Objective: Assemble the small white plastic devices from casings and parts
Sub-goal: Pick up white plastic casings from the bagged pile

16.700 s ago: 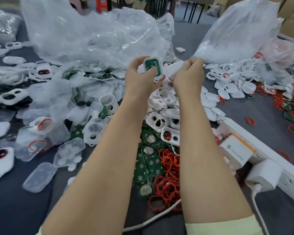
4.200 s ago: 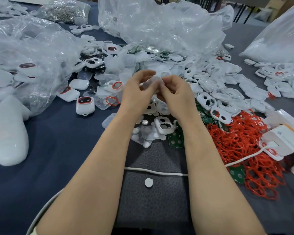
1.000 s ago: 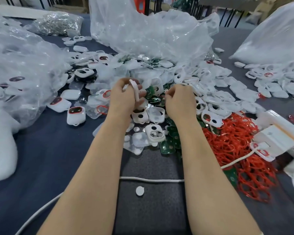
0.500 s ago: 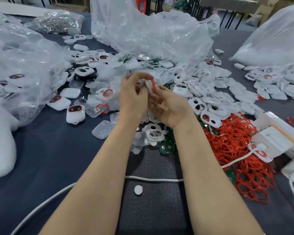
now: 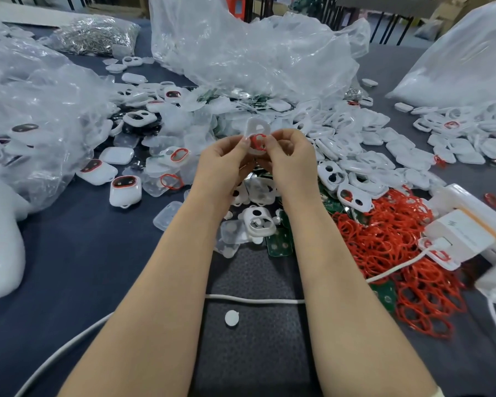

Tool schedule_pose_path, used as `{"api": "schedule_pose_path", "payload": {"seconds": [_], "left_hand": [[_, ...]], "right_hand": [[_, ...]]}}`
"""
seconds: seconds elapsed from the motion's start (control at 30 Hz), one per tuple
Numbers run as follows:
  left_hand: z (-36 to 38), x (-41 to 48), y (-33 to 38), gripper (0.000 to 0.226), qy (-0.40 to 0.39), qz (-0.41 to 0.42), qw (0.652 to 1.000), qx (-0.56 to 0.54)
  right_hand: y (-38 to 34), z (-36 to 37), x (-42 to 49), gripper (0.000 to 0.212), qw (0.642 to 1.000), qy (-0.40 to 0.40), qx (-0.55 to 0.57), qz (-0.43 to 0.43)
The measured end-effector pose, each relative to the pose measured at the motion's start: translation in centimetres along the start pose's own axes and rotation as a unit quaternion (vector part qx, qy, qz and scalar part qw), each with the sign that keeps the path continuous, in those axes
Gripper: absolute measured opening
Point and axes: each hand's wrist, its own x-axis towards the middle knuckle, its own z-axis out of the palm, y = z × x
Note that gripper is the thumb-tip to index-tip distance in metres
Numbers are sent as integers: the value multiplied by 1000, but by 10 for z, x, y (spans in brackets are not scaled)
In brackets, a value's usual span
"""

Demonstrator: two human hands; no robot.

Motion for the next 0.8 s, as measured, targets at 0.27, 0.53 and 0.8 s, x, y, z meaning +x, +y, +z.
{"api": "schedule_pose_path", "payload": {"seconds": [0.27, 0.53, 0.8], "left_hand": [[2, -3, 0, 14, -12, 10, 999, 48], [3, 0, -3, 15, 25, 66, 982, 178], [11, 1, -5, 15, 83, 78, 967, 227]], "right_hand": [[1, -1, -2, 5, 997, 33, -37, -61], [3, 1, -5, 6, 986, 42, -115, -110], [0, 14, -10, 7, 987, 63, -103, -103]]}}
